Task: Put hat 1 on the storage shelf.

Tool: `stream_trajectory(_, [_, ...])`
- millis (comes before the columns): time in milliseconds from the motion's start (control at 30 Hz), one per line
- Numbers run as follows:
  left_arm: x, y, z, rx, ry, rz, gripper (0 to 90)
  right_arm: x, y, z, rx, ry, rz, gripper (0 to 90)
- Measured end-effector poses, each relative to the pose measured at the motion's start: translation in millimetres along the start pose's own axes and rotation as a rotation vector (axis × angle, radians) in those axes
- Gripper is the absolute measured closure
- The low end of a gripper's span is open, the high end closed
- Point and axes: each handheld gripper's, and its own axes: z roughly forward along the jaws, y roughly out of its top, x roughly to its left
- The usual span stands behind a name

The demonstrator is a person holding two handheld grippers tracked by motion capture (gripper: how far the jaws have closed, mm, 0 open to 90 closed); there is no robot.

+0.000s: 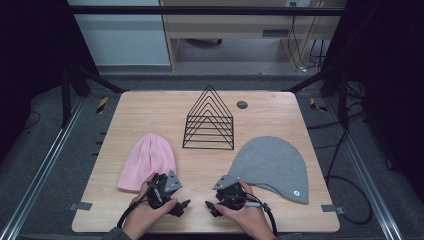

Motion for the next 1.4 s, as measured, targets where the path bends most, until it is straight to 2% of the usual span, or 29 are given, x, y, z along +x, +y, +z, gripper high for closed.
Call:
stream_trajectory(33, [0.0, 0.0, 0.0, 0.000, 0.000, 0.000, 5.4, 0.0, 0.0, 0.0, 0.000, 0.000, 0.000, 19.2])
stream_trajectory(100, [4.2, -0.2, -2.9, -0.001, 0.001, -0.009, 6.2, -0.9, 0.7, -0.5, 0.005, -0.007, 0.031, 17.1])
stream_trajectory(200, [7.9, 0.0, -6.2, -0.005, 0.005, -0.012, 6.6, -1.8, 2.1, -2.3, 0.000, -0.006, 0.033, 15.5])
stream_trajectory(333, [22.3, -0.3, -15.4, -0.024, 0.023, -0.022, 6.5, -2.1, 2.5, -4.1, -0.011, -0.002, 0.022, 14.6])
stream_trajectory(400, [37.1, -1.6, -20.7, -0.009, 0.039, -0.030, 6.4, -0.7, 3.2, -4.1, -0.010, -0.005, 0.017, 14.3])
stream_trajectory(433, [37.1, -1.6, -20.7, -0.009, 0.039, -0.030, 6.4, -0.7, 3.2, -4.1, -0.010, -0.005, 0.017, 14.3])
stream_trajectory(467, [47.1, -1.7, -26.2, -0.014, 0.062, -0.034, 6.4, -0.3, 3.8, -4.3, -0.010, -0.006, 0.005, 14.8])
stream_trajectory(533, [52.2, -1.4, -28.5, -0.015, 0.066, -0.037, 6.4, 0.0, 4.0, -4.3, -0.011, -0.007, 0.002, 15.5])
stream_trajectory(567, [62.9, -0.8, -32.4, -0.010, 0.073, -0.039, 6.5, 0.0, 4.0, -5.1, -0.013, -0.008, 0.000, 18.8])
stream_trajectory(633, [68.1, 0.0, -34.1, -0.007, 0.081, -0.043, 6.6, -0.6, 3.7, -5.4, -0.012, -0.007, -0.004, 19.8])
stream_trajectory(700, [81.2, 2.7, -39.1, 0.008, 0.110, -0.027, 6.9, -1.0, 3.8, -6.4, -0.016, -0.008, -0.004, 21.5])
stream_trajectory(733, [93.4, 5.0, -42.8, 0.018, 0.131, -0.027, 7.2, -1.7, 4.4, -7.8, -0.017, -0.013, -0.009, 23.0])
stream_trajectory(767, [93.4, 5.0, -42.8, 0.018, 0.131, -0.027, 7.2, -1.7, 4.4, -7.8, -0.017, -0.013, -0.009, 23.0])
stream_trajectory(800, [100.6, 6.5, -44.7, 0.023, 0.141, -0.027, 7.2, -2.0, 4.8, -8.8, -0.017, -0.018, -0.006, 23.9])
stream_trajectory(833, [108.2, 7.8, -46.3, 0.025, 0.150, -0.033, 7.2, -3.6, 5.1, -10.6, -0.024, -0.027, -0.009, 24.6])
stream_trajectory(867, [124.2, 10.5, -49.3, 0.044, 0.169, -0.041, 7.4, -4.3, 5.2, -11.4, -0.025, -0.030, -0.004, 25.1])
stream_trajectory(900, [124.2, 10.5, -49.3, 0.044, 0.169, -0.041, 8.1, -4.3, 5.2, -11.4, -0.025, -0.030, -0.004, 25.1])
stream_trajectory(1000, [149.1, 12.9, -53.1, 0.048, 0.199, -0.076, 9.8, -6.0, 5.5, -13.6, -0.029, -0.035, -0.001, 27.2])
stream_trajectory(1133, [171.8, 13.1, -54.0, 0.062, 0.225, -0.104, 13.1, -6.4, 6.5, -17.2, -0.041, -0.036, -0.009, 28.8])
stream_trajectory(1167, [180.5, 12.1, -52.2, 0.059, 0.220, -0.145, 16.1, -6.3, 6.5, -18.5, -0.044, -0.039, -0.011, 29.4])
stream_trajectory(1233, [184.8, 11.9, -50.2, 0.048, 0.224, -0.153, 17.7, -6.4, 6.3, -18.8, -0.043, -0.041, -0.009, 29.5])
stream_trajectory(1367, [196.3, 11.0, -38.5, 0.043, 0.231, -0.168, 27.2, -8.6, 6.4, -18.8, -0.037, -0.047, -0.007, 30.1])
stream_trajectory(1400, [203.9, 8.5, -28.5, 0.058, 0.225, -0.189, 28.5, -8.8, 6.5, -18.7, -0.037, -0.043, -0.006, 30.3])
